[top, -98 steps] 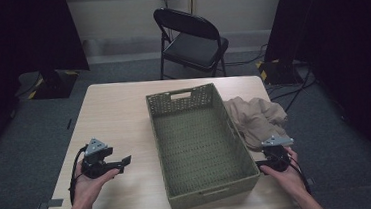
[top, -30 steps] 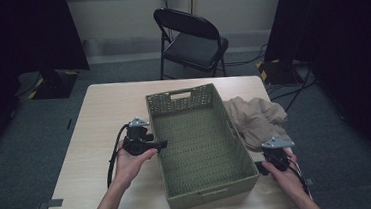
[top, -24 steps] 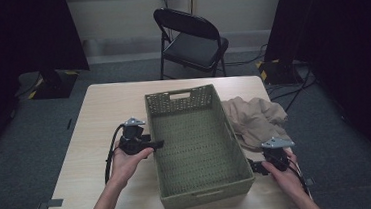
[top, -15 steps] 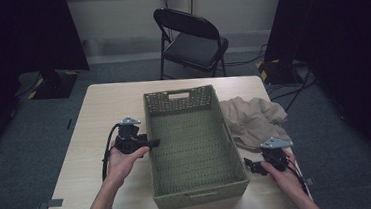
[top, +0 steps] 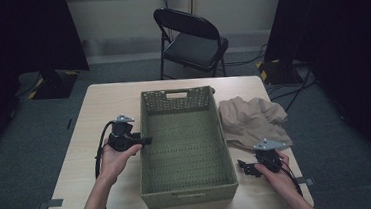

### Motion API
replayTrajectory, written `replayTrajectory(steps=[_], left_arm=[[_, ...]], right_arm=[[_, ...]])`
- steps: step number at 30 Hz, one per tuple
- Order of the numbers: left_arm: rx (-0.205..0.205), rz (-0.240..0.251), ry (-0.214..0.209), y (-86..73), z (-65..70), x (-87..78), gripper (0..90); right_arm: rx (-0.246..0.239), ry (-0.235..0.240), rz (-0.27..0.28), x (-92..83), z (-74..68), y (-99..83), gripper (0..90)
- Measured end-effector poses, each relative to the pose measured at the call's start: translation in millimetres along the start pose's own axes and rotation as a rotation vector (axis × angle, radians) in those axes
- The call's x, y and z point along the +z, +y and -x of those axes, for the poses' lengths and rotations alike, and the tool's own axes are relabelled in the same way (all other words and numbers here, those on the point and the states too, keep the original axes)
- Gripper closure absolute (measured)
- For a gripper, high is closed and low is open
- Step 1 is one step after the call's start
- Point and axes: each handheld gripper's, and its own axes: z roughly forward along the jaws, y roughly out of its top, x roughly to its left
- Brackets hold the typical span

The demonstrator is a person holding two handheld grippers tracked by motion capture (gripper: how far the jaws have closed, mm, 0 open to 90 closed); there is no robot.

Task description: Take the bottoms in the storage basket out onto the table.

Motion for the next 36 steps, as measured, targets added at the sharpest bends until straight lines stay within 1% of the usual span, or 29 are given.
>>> replayTrajectory(steps=[4, 6, 8, 9, 10, 12, 14, 16, 17, 19, 20, 23, 28, 33, 36], left_arm=[[0.007, 0.0, 0.008, -0.4, -5.1, -3.5, 55.7], [0.001, 0.0, 0.011, -0.8, -9.7, -5.8, 57.2], [-0.004, 0.006, 0.029, -1.4, -15.1, -9.1, 61.9], [-0.006, 0.006, 0.034, -1.7, -20.6, -11.9, 63.6], [-0.006, 0.006, 0.034, -1.7, -20.6, -11.9, 65.4], [-0.03, 0.018, 0.036, -3.8, -27.6, -14.5, 66.3], [-0.039, 0.019, 0.058, -4.8, -32.1, -16.8, 68.2], [-0.037, 0.017, 0.095, -5.4, -33.4, -18.7, 71.1], [-0.032, 0.009, 0.095, -5.4, -34.8, -20.0, 72.2], [-0.054, 0.021, 0.08, -7.0, -37.9, -20.5, 72.0], [-0.057, 0.021, 0.081, -7.1, -38.1, -20.7, 71.7], [-0.036, 0.01, 0.106, -5.6, -35.9, -20.8, 72.6], [-0.043, 0.007, 0.107, -5.8, -39.0, -21.9, 72.7], [-0.088, 0.028, 0.111, -8.8, -47.3, -25.8, 72.0], [-0.099, 0.029, 0.118, -10.6, -52.9, -29.0, 71.7]], right_arm=[[-0.001, 0.001, -0.001, 3.7, -8.0, 3.5, 12.3], [-0.013, 0.015, 0.0, 6.5, -13.4, 6.2, 12.3], [-0.03, 0.031, -0.001, 9.9, -17.0, 9.4, 12.3], [-0.031, 0.036, -0.001, 11.8, -18.6, 11.2, 12.3], [-0.031, 0.036, -0.001, 11.8, -18.6, 11.2, 12.3], [-0.039, 0.04, -0.001, 14.4, -21.5, 13.6, 12.2], [-0.039, 0.042, -0.001, 14.8, -21.9, 14.0, 12.3], [-0.039, 0.043, -0.001, 14.8, -21.8, 14.0, 12.3], [-0.04, 0.042, 0.0, 14.8, -21.9, 14.0, 12.3], [-0.041, 0.042, 0.0, 14.6, -22.1, 13.8, 12.4], [-0.041, 0.043, 0.0, 14.6, -22.0, 13.8, 12.3], [-0.04, 0.044, 0.0, 14.6, -22.0, 13.8, 12.3], [-0.04, 0.043, 0.0, 14.7, -22.0, 13.8, 12.3], [-0.041, 0.045, 0.0, 14.6, -21.9, 13.8, 12.3], [-0.042, 0.046, 0.0, 14.7, -21.8, 13.8, 12.3]])
